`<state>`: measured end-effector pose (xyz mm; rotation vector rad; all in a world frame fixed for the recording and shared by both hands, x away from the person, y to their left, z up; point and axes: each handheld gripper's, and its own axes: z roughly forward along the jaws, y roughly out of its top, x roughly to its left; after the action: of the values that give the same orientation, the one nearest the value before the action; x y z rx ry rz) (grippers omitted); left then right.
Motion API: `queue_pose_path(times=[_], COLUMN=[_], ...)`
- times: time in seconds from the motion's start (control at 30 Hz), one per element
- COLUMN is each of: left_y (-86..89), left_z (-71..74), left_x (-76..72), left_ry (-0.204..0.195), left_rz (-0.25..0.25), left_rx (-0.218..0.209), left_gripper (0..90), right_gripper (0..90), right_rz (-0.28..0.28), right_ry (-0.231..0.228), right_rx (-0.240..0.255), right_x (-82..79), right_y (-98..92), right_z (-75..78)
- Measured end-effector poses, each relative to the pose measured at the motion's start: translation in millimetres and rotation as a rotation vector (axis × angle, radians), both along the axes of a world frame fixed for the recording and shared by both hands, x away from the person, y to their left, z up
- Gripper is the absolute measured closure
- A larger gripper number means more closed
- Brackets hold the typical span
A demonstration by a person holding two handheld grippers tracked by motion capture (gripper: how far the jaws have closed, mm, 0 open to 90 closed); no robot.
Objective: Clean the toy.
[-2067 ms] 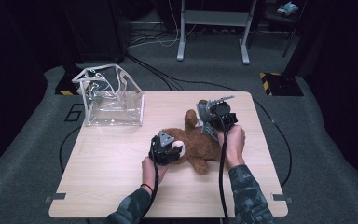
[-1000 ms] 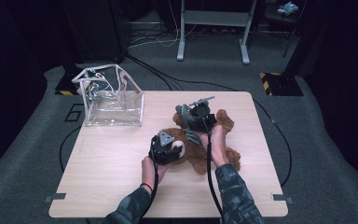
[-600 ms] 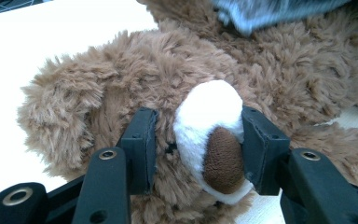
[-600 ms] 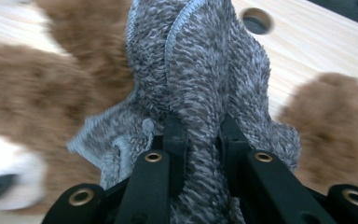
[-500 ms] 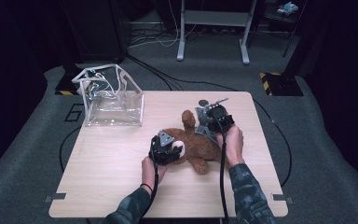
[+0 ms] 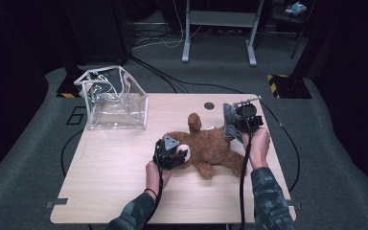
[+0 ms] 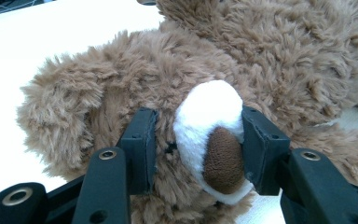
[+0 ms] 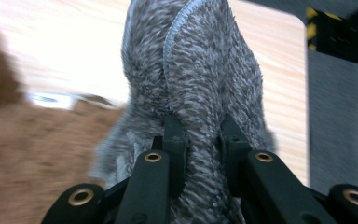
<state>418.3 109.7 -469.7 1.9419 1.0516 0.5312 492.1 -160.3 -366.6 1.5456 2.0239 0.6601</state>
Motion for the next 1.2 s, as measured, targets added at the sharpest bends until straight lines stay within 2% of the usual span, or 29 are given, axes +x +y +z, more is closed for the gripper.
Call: queue_pose_path(times=[0.1, 0.2, 0.27, 0.33, 0.43, 0.47, 0.53, 0.57, 0.6, 0.73, 0.77, 0.87, 0.93, 1.0, 1.1, 1.2], left_y=[-0.3, -0.2, -0.4, 0.0, -0.3, -0.4, 0.0, 0.0, 0.0, -0.1, -0.1, -0.1, 0.0, -0.1, -0.1, 0.4], left_z=[-0.3, -0.1, -0.3, 0.0, -0.5, -0.5, -0.4, -0.4, -0.4, -0.2, -0.2, -0.1, -0.1, 0.0, 0.2, 0.3], left_x=[0.1, 0.0, 0.0, 0.0, -0.3, -0.3, -0.2, -0.2, -0.2, -0.2, -0.2, -0.2, -0.1, 0.0, 0.1, 0.2], left_ry=[-0.001, 0.0, -0.004, 0.0, -0.006, -0.007, -0.004, -0.003, -0.003, -0.004, -0.004, -0.003, -0.003, -0.003, -0.002, 0.0], left_rz=[0.004, 0.003, 0.008, 0.002, 0.006, 0.007, 0.002, 0.002, 0.002, 0.0, 0.0, -0.001, -0.002, -0.003, -0.004, -0.005], left_rx=[-0.004, -0.001, -0.001, 0.0, -0.002, -0.003, -0.004, -0.004, -0.004, -0.003, -0.003, -0.003, -0.001, -0.001, 0.001, 0.001], left_gripper=[51.6, 51.6, 51.5, 51.6, 51.5, 51.5, 51.5, 51.5, 51.5, 51.5, 51.5, 51.5, 51.5, 51.5, 51.5, 51.5], right_gripper=[77.0, 76.9, 76.9, 76.9, 76.9, 76.9, 77.0, 77.0, 77.0, 76.8, 76.8, 76.9, 77.0, 77.1, 77.1, 77.0], right_rz=[0.07, 0.17, 0.228, 0.275, 0.284, 0.288, 0.274, 0.259, 0.258, 0.193, 0.193, 0.128, 0.092, 0.051, -0.013, -0.059], right_ry=[-0.012, 0.004, 0.031, 0.056, 0.089, 0.08, 0.078, 0.091, 0.079, 0.087, 0.087, 0.076, 0.085, 0.094, 0.113, 0.111], right_rx=[0.057, 0.103, 0.104, 0.086, 0.058, 0.054, 0.049, 0.047, 0.048, 0.062, 0.062, 0.038, 0.041, 0.023, 0.011, -0.006], right_x=[-6.2, -11.0, -14.3, -15.2, -13.2, -11.2, -9.1, -8.9, -6.7, 0.3, 0.3, 11.5, 16.4, 20.5, 24.1, 23.1], right_y=[16.4, 40.4, 58.9, 73.2, 83.1, 81.8, 78.7, 76.8, 72.7, 56.5, 56.5, 34.8, 23.2, 13.0, -2.6, -18.2], right_z=[6.6, 3.0, -3.2, -12.0, -23.9, -26.0, -26.0, -25.2, -25.5, -22.6, -22.6, -21.9, -23.8, -26.2, -30.8, -30.3])
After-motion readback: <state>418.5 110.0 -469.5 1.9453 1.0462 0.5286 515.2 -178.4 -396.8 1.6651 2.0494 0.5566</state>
